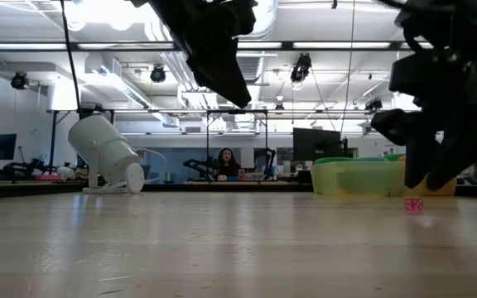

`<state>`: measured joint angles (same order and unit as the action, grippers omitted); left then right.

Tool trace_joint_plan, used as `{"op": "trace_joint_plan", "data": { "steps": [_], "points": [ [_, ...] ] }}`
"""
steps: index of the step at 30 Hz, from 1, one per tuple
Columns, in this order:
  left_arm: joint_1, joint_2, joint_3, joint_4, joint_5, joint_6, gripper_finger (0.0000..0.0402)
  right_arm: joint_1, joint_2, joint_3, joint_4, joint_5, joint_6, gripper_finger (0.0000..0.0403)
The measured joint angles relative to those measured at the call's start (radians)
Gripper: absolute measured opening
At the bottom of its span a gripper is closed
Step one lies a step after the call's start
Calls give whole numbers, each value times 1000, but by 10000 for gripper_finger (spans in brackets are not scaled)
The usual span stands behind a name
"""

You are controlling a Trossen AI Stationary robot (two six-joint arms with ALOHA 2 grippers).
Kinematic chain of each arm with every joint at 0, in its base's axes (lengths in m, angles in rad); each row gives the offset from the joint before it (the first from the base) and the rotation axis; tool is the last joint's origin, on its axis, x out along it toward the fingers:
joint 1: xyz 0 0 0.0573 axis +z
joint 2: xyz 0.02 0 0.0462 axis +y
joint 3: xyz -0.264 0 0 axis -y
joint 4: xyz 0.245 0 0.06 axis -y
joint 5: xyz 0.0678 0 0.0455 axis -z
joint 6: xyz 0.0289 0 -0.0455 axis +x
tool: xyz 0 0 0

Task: Pick & Place Dice
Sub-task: Put the small red dice into the yellow bin

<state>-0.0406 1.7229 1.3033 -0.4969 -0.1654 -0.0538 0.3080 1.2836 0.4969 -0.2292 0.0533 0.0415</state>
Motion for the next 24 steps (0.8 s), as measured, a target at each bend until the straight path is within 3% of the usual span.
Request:
{"op": "trace_joint_plan", "data": {
  "steps": [5,24],
  "points": [
    [-1,0,0,0,0,-2,193,-1,34,0,4,55,0,109],
    [-2,0,0,0,0,-2,191,-1,89,-7,47,81,27,109]
  ]
}}
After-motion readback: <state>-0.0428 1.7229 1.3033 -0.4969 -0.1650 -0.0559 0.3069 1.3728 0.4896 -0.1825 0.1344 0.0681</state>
